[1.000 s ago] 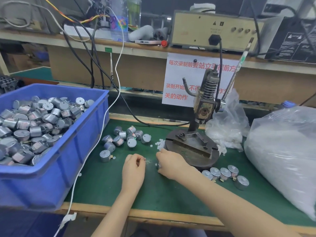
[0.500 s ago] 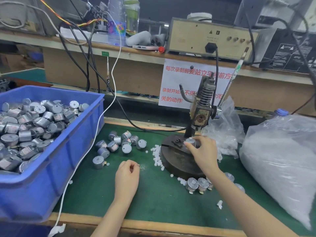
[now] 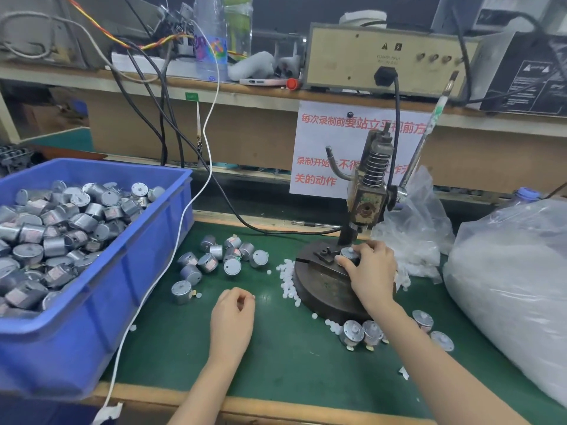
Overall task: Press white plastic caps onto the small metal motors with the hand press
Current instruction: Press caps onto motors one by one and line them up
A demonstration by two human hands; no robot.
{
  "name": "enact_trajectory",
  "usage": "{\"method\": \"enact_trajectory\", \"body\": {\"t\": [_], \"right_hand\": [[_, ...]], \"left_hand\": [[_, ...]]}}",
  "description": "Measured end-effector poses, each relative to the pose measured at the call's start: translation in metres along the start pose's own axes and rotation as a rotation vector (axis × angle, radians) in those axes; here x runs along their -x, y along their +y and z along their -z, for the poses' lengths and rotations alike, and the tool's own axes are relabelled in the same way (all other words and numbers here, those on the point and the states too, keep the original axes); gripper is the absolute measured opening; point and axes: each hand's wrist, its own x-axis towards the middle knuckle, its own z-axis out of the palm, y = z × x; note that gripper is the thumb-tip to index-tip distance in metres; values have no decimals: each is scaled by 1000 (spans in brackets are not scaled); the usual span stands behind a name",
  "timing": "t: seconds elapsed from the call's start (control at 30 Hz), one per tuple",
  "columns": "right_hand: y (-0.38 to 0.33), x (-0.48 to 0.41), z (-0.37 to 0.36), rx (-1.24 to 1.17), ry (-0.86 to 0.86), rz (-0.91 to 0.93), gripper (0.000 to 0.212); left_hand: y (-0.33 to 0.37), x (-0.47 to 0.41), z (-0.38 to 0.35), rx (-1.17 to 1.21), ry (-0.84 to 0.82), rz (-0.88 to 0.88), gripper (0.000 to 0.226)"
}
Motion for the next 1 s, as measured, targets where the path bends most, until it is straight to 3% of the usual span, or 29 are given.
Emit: {"method": "enact_trajectory", "body": {"t": [0.1,0.17,0.37,0.47,0.6,0.73,0.93,1.0], "right_hand": [[0,0,2,-79,-83,-38,53],[2,-5,7,-285,-101,-77,55],[4,-40,60,-955,129,-301,48],[-7,-70,94,-1003,177,-272,50],[-27,-116,138,-988,85,-178,54],[-37,-130,157,-1068,74,-201,41],[-47,-73,144,-1216,348,-157,10],[-50,-47,139,-1222,414,-125,19]], "left_hand": [[0,1,0,-1,0,-4,18],[0,1,0,1,-4,-7,18],[-2,0,0,-7,-11,-15,17],[-3,-1,-1,-16,-11,-16,16],[-2,-1,-2,-11,-10,-12,16],[-2,-1,-2,-1,-13,-5,17],[-4,-2,-2,-13,-24,-18,22],[-4,-3,-2,-17,-21,-22,22]]}}
